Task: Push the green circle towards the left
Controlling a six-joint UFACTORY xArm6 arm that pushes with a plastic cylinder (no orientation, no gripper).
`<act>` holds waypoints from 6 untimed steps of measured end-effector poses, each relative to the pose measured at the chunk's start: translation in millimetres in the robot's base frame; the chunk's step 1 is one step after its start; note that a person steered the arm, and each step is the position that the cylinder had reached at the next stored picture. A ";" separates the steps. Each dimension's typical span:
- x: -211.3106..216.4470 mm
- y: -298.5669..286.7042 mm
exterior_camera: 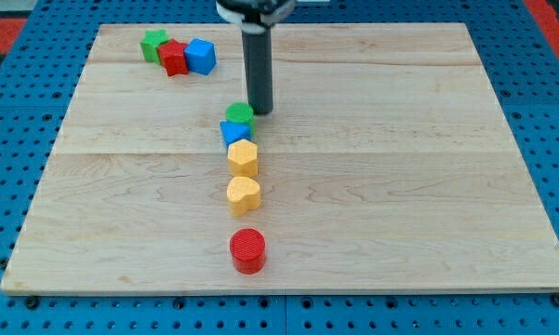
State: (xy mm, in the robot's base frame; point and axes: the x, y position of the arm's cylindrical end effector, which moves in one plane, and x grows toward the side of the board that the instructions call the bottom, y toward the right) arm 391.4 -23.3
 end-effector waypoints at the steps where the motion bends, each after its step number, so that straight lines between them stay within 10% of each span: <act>1: 22.3 14.3; 3: 54.6 -61.5; 6: 22.4 -13.8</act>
